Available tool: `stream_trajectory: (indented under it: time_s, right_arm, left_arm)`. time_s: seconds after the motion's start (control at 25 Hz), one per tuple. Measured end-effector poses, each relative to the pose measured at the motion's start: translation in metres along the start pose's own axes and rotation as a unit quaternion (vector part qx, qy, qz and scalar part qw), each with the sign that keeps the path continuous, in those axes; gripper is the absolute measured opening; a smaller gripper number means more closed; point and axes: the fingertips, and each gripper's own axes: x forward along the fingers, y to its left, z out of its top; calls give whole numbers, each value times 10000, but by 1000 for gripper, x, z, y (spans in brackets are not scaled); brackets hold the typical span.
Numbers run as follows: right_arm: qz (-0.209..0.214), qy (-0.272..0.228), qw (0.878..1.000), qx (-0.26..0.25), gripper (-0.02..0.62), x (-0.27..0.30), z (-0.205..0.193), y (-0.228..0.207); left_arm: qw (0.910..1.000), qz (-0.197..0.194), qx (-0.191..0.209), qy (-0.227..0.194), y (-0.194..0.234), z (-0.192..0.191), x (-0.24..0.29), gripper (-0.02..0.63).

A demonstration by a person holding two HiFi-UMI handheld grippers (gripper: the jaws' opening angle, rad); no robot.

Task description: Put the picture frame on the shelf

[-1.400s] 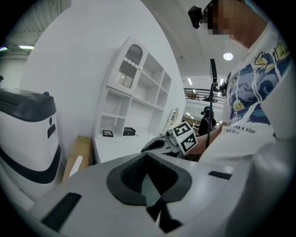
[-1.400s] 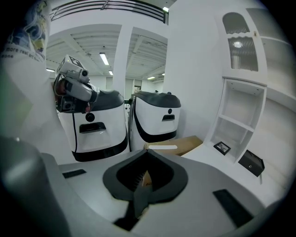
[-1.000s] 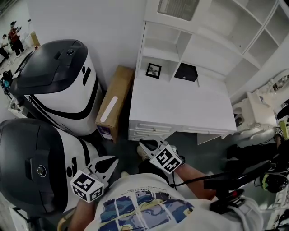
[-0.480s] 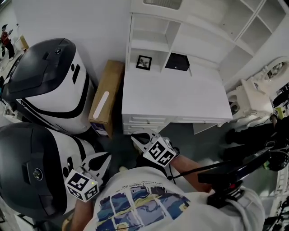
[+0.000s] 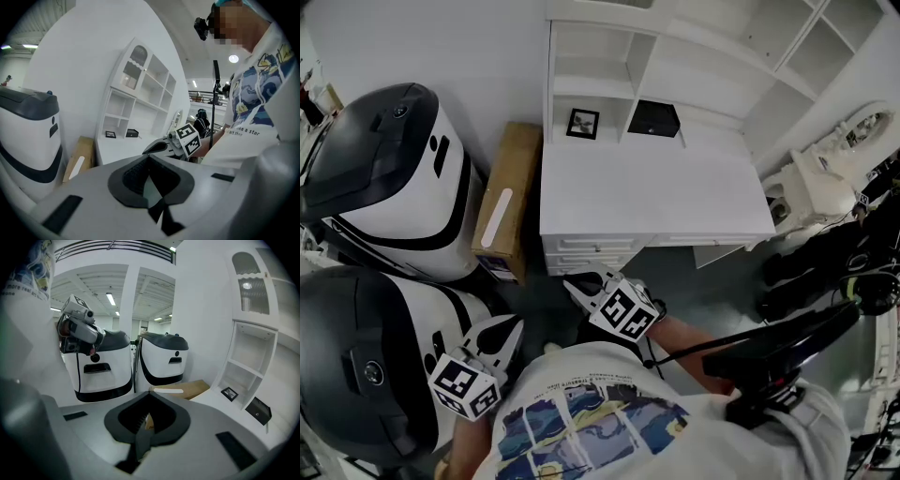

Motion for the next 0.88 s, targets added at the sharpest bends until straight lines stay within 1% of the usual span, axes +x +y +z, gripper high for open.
stream_trajectory:
  time_s: [0.48, 0.88]
  right_arm:
    - [-46, 49, 10000, -4, 25, 6, -2, -14]
    - [8, 67, 10000, 5, 25, 21, -1, -35]
  left_arm:
    - [9999, -83, -28, 48, 12, 6, 12, 12]
    - [9999, -123, -63, 83, 31, 14, 30, 12]
